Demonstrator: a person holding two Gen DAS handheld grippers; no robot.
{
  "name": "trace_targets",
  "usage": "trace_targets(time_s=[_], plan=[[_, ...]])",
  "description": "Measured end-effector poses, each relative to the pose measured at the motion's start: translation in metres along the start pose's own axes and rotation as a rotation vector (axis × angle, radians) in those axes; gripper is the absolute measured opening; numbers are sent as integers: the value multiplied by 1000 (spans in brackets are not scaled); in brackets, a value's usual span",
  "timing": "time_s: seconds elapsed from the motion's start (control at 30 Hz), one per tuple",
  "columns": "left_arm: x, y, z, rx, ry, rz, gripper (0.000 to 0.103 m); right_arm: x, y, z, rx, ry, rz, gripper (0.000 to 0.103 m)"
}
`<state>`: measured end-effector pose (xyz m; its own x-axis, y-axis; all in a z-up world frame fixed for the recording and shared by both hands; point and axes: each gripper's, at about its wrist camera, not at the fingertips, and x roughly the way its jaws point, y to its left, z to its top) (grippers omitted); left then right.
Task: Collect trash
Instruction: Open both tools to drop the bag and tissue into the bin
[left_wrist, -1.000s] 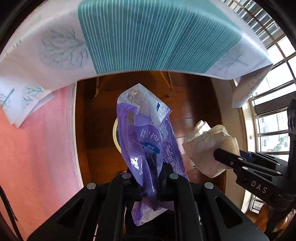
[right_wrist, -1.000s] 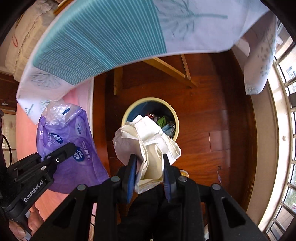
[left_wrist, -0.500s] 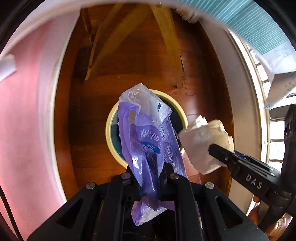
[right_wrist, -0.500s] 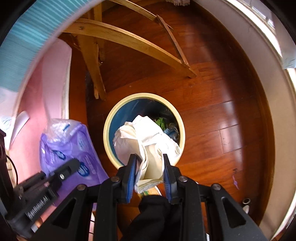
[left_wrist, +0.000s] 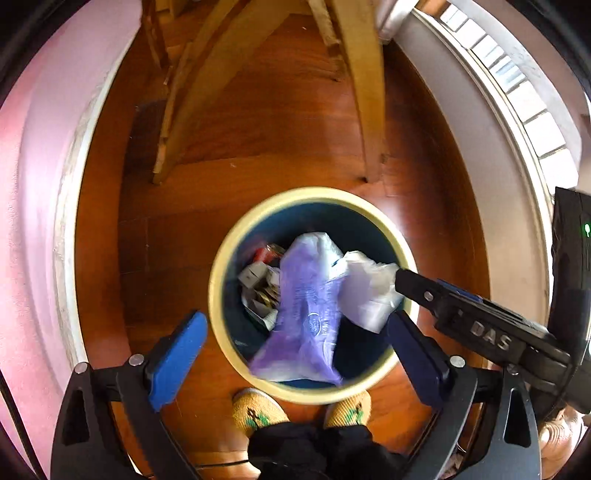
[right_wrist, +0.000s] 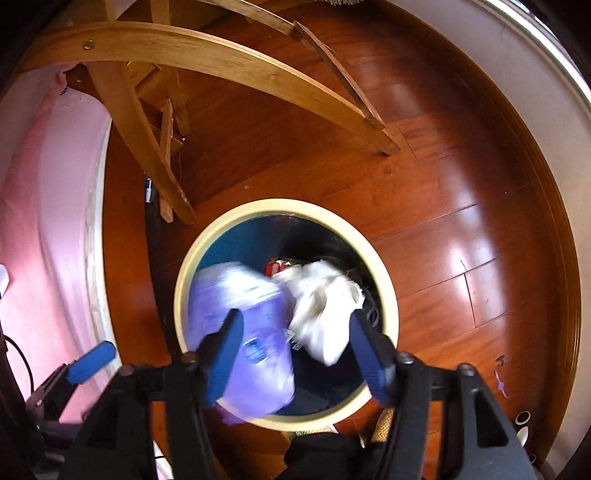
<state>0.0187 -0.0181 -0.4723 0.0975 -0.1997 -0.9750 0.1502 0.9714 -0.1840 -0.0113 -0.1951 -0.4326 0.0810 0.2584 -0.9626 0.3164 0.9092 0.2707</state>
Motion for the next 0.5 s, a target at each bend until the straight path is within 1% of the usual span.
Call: trace_targets(time_s=[0.1,0.23,0.3,0.33,0.37,0.5], plan=[[1,5,4,14,-22,22,98,4,-1,-1,-21,-10,-4,60],[-5,3,4,41,-45,0,102,2,-4,0,-41,-26,3,61],[-8,-1,5,69,-47,5,102,2,-5,1,-50,-30,3,66],[-10,-4,5,84,-45,1,102,1,-5,2,-56,-32,3,71],[-10,-5,6,91,-41,-5,102,-1,-6,2,-60,-36,7,73],[-14,-7,7,83,-36,-35,102,-12,-6,2,-67,-48,13,75]])
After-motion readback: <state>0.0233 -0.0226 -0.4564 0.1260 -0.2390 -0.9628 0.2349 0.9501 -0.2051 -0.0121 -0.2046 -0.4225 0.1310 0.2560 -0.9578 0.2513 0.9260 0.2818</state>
